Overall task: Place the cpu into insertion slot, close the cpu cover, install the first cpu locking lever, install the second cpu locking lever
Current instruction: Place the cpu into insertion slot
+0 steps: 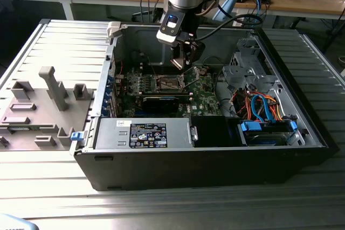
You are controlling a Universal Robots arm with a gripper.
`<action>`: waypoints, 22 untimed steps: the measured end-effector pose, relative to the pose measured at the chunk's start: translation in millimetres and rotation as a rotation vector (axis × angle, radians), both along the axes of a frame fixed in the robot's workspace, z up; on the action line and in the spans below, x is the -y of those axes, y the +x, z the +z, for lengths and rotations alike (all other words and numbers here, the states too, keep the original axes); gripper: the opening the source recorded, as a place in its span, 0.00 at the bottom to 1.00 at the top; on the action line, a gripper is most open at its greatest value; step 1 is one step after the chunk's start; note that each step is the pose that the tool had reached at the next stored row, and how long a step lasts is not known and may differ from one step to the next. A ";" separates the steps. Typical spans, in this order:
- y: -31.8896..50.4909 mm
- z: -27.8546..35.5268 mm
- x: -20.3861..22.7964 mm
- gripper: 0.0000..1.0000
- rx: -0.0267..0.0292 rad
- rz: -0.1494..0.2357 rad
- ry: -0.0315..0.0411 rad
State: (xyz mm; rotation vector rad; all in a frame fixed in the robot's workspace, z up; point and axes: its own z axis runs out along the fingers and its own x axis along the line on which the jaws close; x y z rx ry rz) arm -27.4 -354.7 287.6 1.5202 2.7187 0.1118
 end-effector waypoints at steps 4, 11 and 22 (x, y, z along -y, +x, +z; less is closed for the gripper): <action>0.0 -0.2 0.0 0.55 0.0001 -0.002 0.0000; 0.0 -0.6 0.0 0.55 0.0000 -0.005 0.0000; 0.0 -1.1 0.0 0.55 0.0000 -0.015 0.0000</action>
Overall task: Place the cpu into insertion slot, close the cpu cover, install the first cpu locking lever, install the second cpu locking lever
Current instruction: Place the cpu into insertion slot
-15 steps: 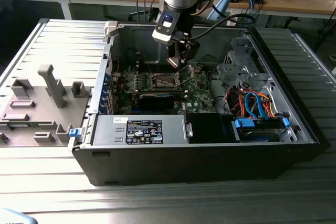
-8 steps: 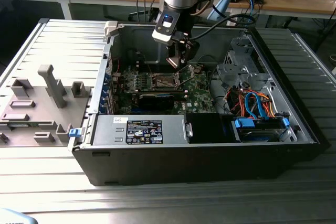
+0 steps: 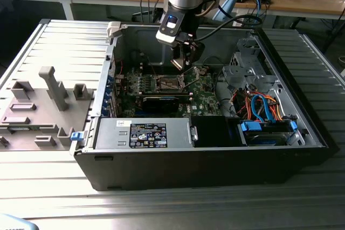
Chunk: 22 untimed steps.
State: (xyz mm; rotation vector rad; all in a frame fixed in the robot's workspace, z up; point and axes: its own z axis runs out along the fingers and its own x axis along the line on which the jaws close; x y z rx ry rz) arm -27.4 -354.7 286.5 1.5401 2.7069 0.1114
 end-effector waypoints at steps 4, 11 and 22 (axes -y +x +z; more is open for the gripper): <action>0.0 -0.2 0.0 0.55 0.0000 -0.011 -0.0001; 0.0 -0.6 0.0 0.55 0.0000 -0.020 -0.0001; 0.0 -1.3 0.0 0.55 0.0000 -0.032 -0.0001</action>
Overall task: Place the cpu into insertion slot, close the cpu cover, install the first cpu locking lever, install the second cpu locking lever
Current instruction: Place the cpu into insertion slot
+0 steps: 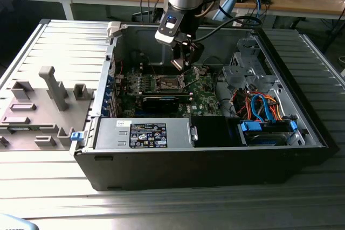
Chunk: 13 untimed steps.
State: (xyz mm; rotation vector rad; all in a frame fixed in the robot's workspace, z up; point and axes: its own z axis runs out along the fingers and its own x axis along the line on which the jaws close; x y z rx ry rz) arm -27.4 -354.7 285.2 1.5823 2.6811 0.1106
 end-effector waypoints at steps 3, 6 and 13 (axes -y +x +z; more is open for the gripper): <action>0.0 -0.2 0.0 0.55 0.0000 -0.003 0.0000; 0.0 -1.2 0.0 0.55 0.0000 -0.023 0.0000; 0.0 -1.9 0.0 0.55 0.0000 -0.043 0.0000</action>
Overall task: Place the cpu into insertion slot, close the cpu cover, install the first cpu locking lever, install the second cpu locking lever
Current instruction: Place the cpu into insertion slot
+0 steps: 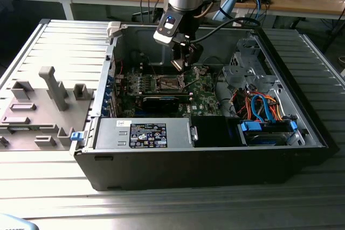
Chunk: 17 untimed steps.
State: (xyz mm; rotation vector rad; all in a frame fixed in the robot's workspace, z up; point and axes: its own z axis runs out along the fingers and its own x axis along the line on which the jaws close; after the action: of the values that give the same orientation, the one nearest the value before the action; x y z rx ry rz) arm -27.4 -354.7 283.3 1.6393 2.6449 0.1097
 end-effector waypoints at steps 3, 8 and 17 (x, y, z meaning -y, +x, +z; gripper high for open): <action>0.0 -0.1 0.0 0.55 0.0000 -0.002 0.0000; 0.0 -0.3 0.0 0.55 0.0000 -0.007 0.0000; 0.0 -0.7 0.0 0.55 0.0000 -0.018 0.0000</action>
State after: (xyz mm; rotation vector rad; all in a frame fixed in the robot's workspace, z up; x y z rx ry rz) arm -27.4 -354.7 282.5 1.6625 2.6296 0.1092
